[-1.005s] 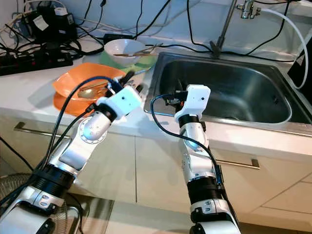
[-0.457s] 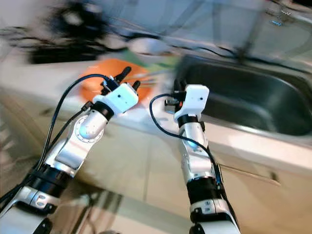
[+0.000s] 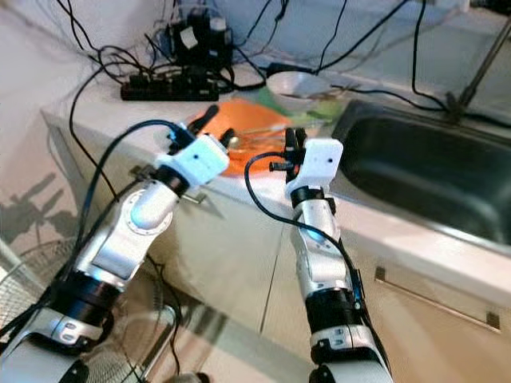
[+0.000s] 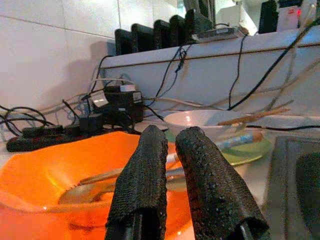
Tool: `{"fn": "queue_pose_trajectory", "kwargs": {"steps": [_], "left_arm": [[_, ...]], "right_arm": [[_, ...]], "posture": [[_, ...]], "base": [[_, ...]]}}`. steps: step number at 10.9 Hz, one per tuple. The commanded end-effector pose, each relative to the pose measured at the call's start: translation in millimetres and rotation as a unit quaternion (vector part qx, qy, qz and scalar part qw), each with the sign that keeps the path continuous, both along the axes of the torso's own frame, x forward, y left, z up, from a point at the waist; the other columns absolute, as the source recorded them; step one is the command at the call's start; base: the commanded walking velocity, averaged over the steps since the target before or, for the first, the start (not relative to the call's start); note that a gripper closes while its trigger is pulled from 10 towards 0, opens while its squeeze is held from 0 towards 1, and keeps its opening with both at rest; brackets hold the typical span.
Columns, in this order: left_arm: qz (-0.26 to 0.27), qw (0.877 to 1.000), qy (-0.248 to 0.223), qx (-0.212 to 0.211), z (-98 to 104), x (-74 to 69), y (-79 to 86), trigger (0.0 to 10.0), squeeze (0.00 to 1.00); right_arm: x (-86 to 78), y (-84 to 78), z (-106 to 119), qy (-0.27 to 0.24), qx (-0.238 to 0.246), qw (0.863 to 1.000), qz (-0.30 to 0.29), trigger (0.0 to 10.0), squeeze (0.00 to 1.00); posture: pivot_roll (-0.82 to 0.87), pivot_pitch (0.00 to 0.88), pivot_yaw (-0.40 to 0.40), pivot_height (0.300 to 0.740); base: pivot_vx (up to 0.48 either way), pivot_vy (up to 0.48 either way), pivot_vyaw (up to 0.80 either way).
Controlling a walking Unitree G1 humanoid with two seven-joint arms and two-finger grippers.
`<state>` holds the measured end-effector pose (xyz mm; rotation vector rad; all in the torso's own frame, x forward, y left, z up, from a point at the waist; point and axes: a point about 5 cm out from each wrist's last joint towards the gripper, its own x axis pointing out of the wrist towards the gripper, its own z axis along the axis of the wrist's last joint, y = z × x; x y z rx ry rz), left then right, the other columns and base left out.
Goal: Kitchen organization
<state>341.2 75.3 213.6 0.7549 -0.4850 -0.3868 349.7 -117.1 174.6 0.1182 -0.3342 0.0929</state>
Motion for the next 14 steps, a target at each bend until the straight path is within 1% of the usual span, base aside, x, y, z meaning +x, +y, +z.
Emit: {"fn": "queue_pose_trajectory", "kwargs": {"steps": [1,3,4,5,7,10,11,14], "left_arm": [[-0.007,1.000,-0.008,0.000,2.5,-2.9,-0.6,10.0,0.00],[-0.005,1.000,-0.012,0.001,2.3,-3.9,-0.3,10.0,0.00],[-0.002,1.000,-0.015,-0.001,3.2,-3.9,0.2,10.0,0.00],[0.004,1.000,-0.017,-0.001,3.4,-3.1,1.4,10.0,0.00],[0.010,1.000,-0.017,-0.001,3.8,-2.5,2.9,10.0,0.00],[0.014,1.000,-0.018,-0.003,4.0,-2.3,4.3,10.0,0.00],[0.016,1.000,-0.018,-0.005,4.1,-2.3,4.5,10.0,0.00],[0.016,0.999,-0.022,-0.017,6.0,-3.2,6.0,10.0,0.00]], "right_arm": [[1.5,-3.6,2.9,-0.004,0.005,1.000,-0.008,10.0,0.00],[1.2,-2.9,2.9,-0.005,0.009,1.000,-0.008,10.0,0.00],[1.2,-2.7,2.8,-0.005,0.009,1.000,-0.007,10.0,0.00],[1.1,-2.3,2.9,-0.005,0.000,1.000,-0.003,10.0,0.00],[1.0,-0.7,2.8,-0.005,-0.002,1.000,0.000,10.0,0.00],[1.1,1.4,1.7,-0.002,-0.005,1.000,0.005,10.0,0.00],[0.8,1.8,1.9,-0.003,-0.007,1.000,0.007,10.0,0.00],[0.8,3.7,1.7,-0.002,-0.003,1.000,0.013,10.0,0.00]], "posture": [[0.19,0.001,-0.026,0.740],[0.19,0.001,-0.025,0.740],[0.19,0.001,-0.025,0.740],[0.19,0.003,-0.028,0.740],[0.19,0.002,-0.029,0.740],[0.19,0.002,-0.030,0.740],[0.19,0.003,-0.033,0.740],[0.19,0.004,-0.035,0.740]], "base": [[0.000,0.000,0.00],[0.000,0.000,0.00],[0.000,-0.307,0.00],[0.000,-0.341,0.44],[0.000,-0.364,0.66],[0.000,-0.380,0.00],[0.000,-0.244,0.48],[0.000,0.000,0.00]]}}
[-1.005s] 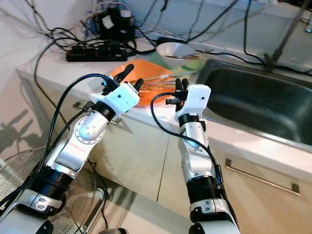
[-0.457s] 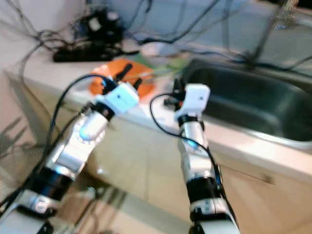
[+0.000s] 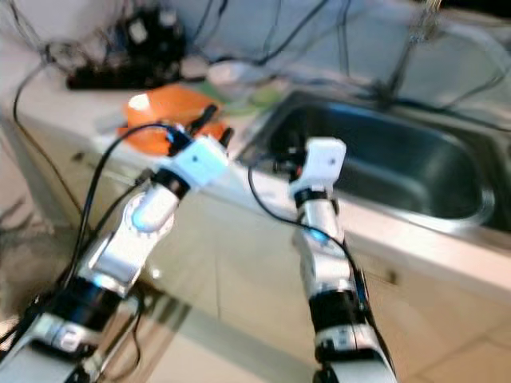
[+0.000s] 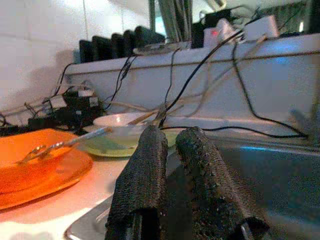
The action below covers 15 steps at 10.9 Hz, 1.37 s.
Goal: Kitchen organization
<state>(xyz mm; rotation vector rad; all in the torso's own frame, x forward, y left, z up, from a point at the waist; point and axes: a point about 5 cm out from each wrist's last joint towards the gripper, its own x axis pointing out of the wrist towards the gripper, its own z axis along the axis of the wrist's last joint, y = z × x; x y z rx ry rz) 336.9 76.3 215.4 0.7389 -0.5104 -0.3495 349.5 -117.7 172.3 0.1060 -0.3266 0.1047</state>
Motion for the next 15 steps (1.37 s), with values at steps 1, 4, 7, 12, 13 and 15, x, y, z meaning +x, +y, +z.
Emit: {"fn": "queue_pose_trajectory", "kwargs": {"steps": [1,4,7,12,13,15], "left_arm": [[0.007,1.000,-0.007,-0.007,4.6,1.0,5.2,10.0,0.00],[0.013,1.000,-0.003,-0.016,3.9,1.4,6.5,10.0,0.00],[0.019,1.000,-0.003,-0.020,4.3,1.6,8.1,10.0,0.00],[0.022,1.000,-0.006,-0.021,5.3,2.0,9.1,10.0,0.00],[0.024,0.999,-0.007,-0.022,6.1,2.3,9.8,10.0,0.00],[0.026,0.999,-0.010,-0.025,6.6,2.2,10.0,10.0,0.00]], "right_arm": [[1.0,4.8,3.8,-0.005,0.004,1.000,0.010,10.0,0.00],[0.9,5.9,2.9,-0.002,0.004,1.000,0.014,10.0,0.00],[1.9,7.4,1.6,0.007,0.013,1.000,0.020,10.0,0.00],[0.4,10.6,3.6,-0.003,0.005,1.000,0.028,10.0,0.00],[0.0,11.6,4.1,-0.006,-0.004,0.999,0.032,10.0,0.00],[-0.9,12.7,4.4,-0.011,-0.005,0.999,0.035,10.0,0.00]], "posture": [[0.19,0.004,-0.039,0.740],[0.19,0.006,-0.038,0.740],[0.19,0.008,-0.042,0.740],[0.20,0.008,-0.043,0.740],[0.20,0.007,-0.043,0.740],[0.19,0.007,-0.042,0.740]], "base": [[0.000,0.000,0.00],[0.000,0.000,0.00],[0.000,0.000,0.00],[0.000,0.000,-0.16],[0.000,0.000,0.00],[0.000,0.000,0.79]]}}
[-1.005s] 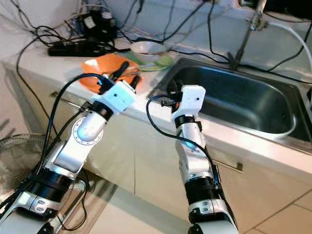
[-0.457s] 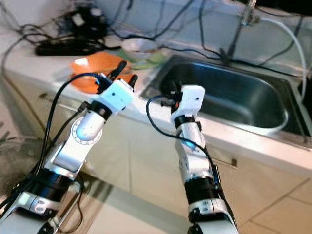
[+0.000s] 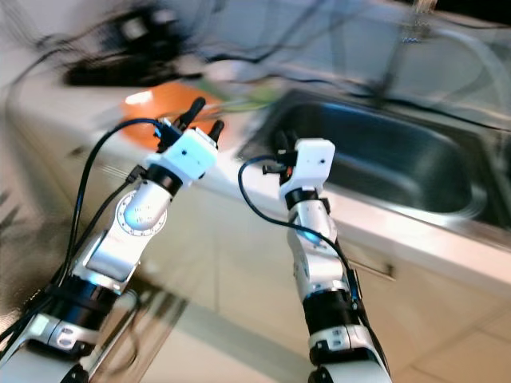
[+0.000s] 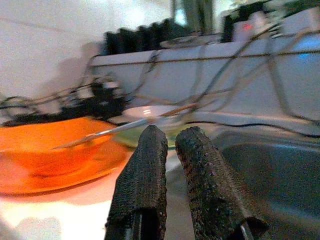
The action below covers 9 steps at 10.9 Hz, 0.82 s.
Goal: Kitchen organization
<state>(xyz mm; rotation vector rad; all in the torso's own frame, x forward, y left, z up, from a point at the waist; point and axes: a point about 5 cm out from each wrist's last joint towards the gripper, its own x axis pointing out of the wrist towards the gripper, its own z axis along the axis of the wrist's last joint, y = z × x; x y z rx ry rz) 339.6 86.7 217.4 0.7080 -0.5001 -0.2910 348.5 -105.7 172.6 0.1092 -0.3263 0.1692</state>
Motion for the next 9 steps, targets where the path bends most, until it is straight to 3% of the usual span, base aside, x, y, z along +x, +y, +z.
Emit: {"fn": "queue_pose_trajectory", "kwargs": {"steps": [1,9], "left_arm": [[0.002,1.000,-0.011,-0.006,5.4,-0.6,-0.2,10.0,0.00],[0.008,1.000,-0.015,-0.008,6.4,-0.1,1.3,10.0,0.00]], "right_arm": [[0.4,-0.6,3.6,-0.005,0.012,1.000,0.001,10.0,0.00],[0.9,-0.3,4.0,-0.006,0.012,1.000,0.003,10.0,0.00]], "posture": [[0.19,0.006,-0.044,0.740],[0.20,0.006,-0.046,0.740]], "base": [[0.000,0.000,0.00],[0.251,0.000,0.00]]}}
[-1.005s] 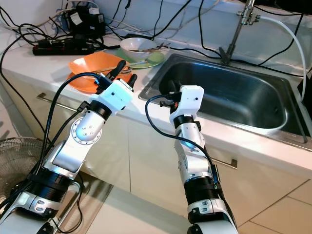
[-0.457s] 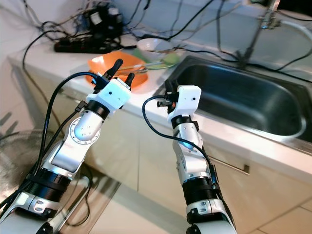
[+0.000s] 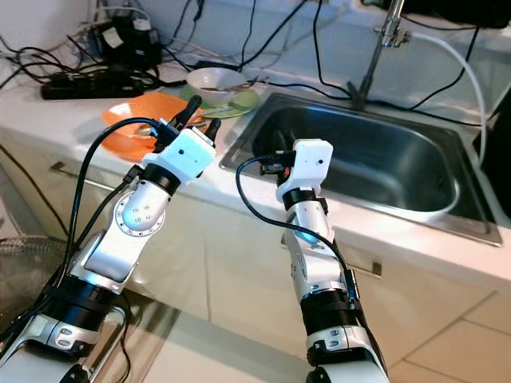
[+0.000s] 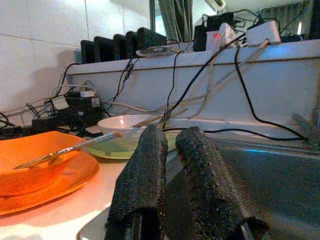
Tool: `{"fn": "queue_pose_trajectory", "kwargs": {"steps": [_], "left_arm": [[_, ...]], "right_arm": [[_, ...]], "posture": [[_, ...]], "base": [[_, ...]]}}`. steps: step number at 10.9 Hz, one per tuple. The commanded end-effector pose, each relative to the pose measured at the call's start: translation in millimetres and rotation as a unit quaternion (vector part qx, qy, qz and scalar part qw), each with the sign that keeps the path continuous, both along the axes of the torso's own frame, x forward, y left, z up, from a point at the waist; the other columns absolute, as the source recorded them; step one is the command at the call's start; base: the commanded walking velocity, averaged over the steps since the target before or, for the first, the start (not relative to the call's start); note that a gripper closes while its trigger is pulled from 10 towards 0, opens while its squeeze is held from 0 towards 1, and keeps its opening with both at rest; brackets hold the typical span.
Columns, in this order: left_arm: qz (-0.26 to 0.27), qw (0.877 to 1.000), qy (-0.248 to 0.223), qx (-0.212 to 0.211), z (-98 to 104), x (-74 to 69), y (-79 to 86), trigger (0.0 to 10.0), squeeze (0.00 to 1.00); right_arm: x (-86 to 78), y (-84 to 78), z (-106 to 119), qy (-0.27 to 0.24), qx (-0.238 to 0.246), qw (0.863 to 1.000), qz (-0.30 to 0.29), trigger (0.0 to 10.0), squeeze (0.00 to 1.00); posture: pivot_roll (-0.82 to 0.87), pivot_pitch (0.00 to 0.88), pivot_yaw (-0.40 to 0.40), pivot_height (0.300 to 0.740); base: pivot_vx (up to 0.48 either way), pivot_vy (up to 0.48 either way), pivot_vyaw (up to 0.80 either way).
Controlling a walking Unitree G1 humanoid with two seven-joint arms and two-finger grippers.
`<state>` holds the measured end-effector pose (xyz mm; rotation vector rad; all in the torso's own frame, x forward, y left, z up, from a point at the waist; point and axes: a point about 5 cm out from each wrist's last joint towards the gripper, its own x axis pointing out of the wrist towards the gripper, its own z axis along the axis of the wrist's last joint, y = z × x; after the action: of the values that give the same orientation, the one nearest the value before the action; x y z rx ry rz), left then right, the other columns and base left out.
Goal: Kitchen organization
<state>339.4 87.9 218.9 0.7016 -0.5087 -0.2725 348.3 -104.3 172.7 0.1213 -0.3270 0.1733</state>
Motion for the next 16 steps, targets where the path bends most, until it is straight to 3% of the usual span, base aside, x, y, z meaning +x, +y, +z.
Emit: {"fn": "queue_pose_trajectory", "kwargs": {"steps": [1,14,16], "left_arm": [[0.003,1.000,-0.009,-0.002,5.4,0.0,0.2,10.0,0.00],[0.005,1.000,-0.020,-0.006,8.8,-0.3,0.3,10.0,0.00],[-0.002,1.000,-0.023,-0.005,9.0,-1.8,-0.5,10.0,0.00]], "right_arm": [[1.0,-1.8,3.9,-0.006,0.006,1.000,0.000,10.0,0.00],[0.4,-0.5,3.1,-0.006,0.009,1.000,0.002,10.0,0.00],[0.6,0.1,2.8,-0.005,0.010,1.000,0.003,10.0,0.00]], "posture": [[0.20,0.006,-0.046,0.740],[0.20,0.005,-0.045,0.740],[0.20,0.007,-0.044,0.740]], "base": [[0.352,0.000,0.00],[0.406,0.000,0.00],[0.000,0.000,0.00]]}}
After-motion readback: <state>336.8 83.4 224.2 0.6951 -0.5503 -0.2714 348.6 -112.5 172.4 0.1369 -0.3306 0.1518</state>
